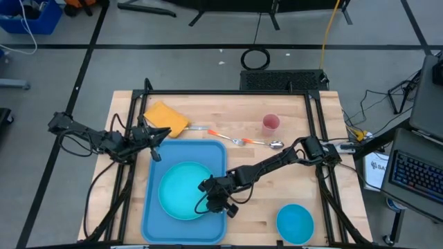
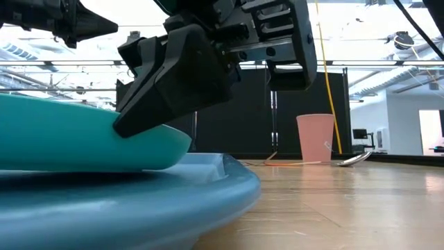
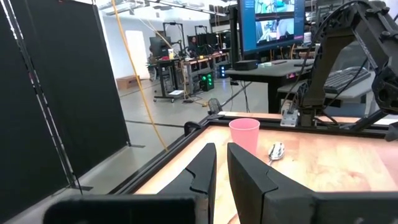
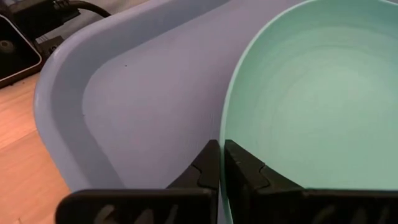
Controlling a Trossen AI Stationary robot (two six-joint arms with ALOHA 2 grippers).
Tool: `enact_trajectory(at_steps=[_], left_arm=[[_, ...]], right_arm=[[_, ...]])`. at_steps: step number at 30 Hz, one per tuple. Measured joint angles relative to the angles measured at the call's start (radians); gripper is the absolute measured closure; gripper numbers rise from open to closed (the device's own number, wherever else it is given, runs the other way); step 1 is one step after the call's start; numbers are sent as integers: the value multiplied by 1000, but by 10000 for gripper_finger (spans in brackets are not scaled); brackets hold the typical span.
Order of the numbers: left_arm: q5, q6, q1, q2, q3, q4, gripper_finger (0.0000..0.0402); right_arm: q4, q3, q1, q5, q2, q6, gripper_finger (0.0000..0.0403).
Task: Set up tray
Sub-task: Put the green plate on top of the blue serving tray, then put the blue bowl on top of the green plate
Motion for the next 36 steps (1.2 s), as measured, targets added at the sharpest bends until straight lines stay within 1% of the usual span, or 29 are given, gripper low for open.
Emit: enact_trajectory(at_steps=[7, 9, 11, 18, 23, 27, 36], left_arm=[[0, 0, 0, 0, 0, -8, 357], [0, 0, 0, 0, 0, -8, 357], [0, 0, 0, 0, 0, -8, 357], [0, 1, 0, 0, 0, -8, 357], [0, 1, 0, 0, 0, -8, 357], [0, 1, 0, 0, 0, -9, 357], [0, 1, 0, 0, 0, -10, 357]], right_arm=[[8, 0, 2, -1, 0, -10, 398], [8, 0, 3, -1, 0, -11, 391], [8, -1, 3, -4, 0, -8, 375], [8, -1, 3, -4, 0, 5, 300], [8, -1, 3, 0, 0, 9, 268], [8, -1, 3, 4, 0, 16, 260], [7, -1, 3, 6, -9, 19, 260]])
